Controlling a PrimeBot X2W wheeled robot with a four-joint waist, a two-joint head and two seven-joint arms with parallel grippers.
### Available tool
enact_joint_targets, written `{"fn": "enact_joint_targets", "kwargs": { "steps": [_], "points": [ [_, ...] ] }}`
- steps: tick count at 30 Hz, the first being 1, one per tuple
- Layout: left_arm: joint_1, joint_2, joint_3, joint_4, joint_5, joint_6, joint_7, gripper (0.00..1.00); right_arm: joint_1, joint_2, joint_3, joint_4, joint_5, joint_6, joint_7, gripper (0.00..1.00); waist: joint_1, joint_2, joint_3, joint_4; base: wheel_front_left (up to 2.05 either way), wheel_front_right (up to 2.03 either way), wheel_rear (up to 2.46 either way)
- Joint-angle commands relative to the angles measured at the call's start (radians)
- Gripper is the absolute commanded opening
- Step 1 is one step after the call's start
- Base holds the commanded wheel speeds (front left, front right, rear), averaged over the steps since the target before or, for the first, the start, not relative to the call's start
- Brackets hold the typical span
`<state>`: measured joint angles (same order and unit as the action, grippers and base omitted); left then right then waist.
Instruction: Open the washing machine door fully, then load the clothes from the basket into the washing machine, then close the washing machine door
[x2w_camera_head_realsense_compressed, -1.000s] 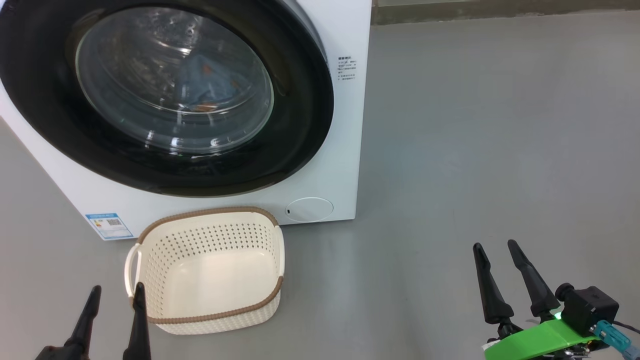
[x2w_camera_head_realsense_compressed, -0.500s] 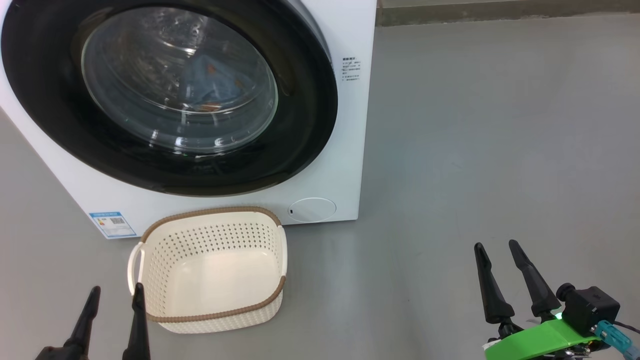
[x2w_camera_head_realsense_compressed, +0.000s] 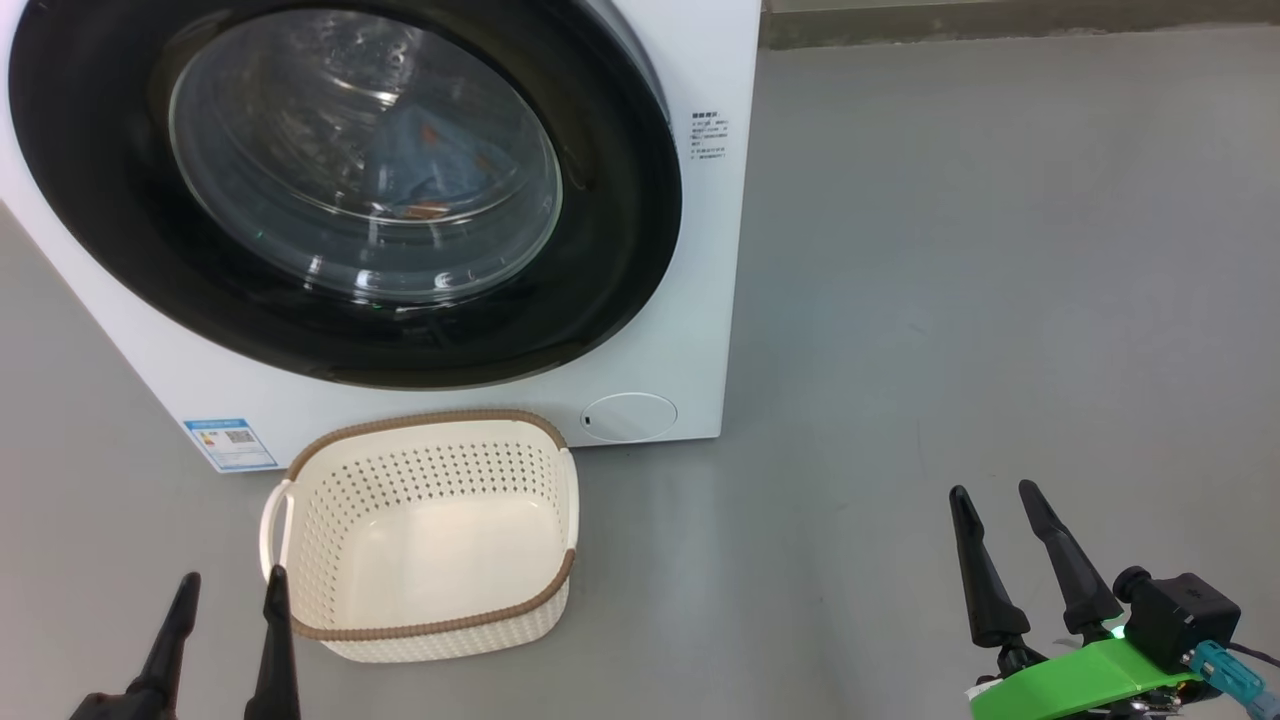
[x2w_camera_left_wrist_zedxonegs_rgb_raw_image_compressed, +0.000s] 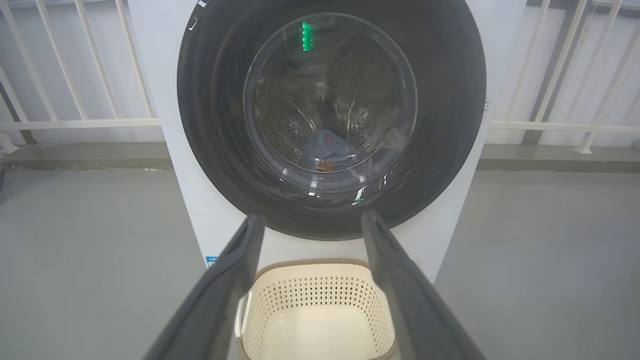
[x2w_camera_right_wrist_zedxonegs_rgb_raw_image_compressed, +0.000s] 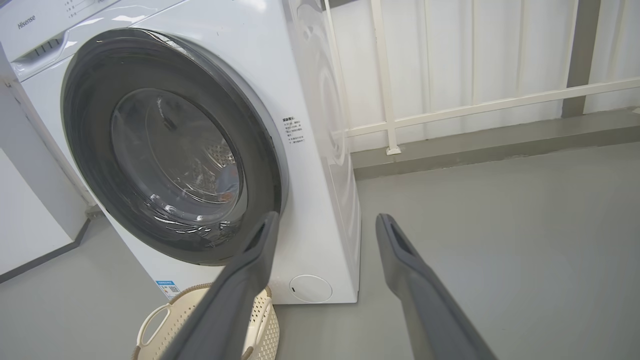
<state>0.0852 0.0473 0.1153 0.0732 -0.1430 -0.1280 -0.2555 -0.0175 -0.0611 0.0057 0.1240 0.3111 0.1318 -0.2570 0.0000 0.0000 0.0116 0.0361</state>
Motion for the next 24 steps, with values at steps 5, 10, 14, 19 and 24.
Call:
{"fn": "enact_joint_targets", "kwargs": {
  "steps": [5,10,14,19,24],
  "points": [
    [-0.019,0.007,0.035,-0.02,0.008,-0.001,-0.006,1.0,-0.016,0.0,0.02,-0.022,0.0,-0.001,-0.005,1.0,0.0,0.0,-0.001,0.003,0.0,0.0,0.0],
    [-0.017,0.006,0.037,-0.022,0.008,-0.001,-0.006,1.0,-0.022,-0.001,0.022,-0.023,0.003,-0.001,-0.005,1.0,0.0,0.0,-0.001,0.003,0.0,0.0,0.0],
    [-0.016,0.006,0.034,-0.023,0.007,-0.001,-0.006,1.0,-0.027,-0.006,0.022,-0.021,0.004,-0.001,-0.005,1.0,0.0,0.0,-0.001,0.003,0.0,0.0,0.0],
    [0.0,-0.001,-0.003,0.004,0.0,0.0,0.0,0.0,-0.002,-0.001,0.0,0.001,0.0,0.0,0.0,0.0,0.0,0.0,0.0,0.003,0.0,0.0,0.0],
    [0.004,-0.02,-0.009,0.057,-0.013,0.0,0.006,0.0,0.012,0.002,0.004,0.054,0.011,0.0,0.003,0.0,0.0,0.0,0.0,0.002,0.0,0.0,0.0]
  ]
}}
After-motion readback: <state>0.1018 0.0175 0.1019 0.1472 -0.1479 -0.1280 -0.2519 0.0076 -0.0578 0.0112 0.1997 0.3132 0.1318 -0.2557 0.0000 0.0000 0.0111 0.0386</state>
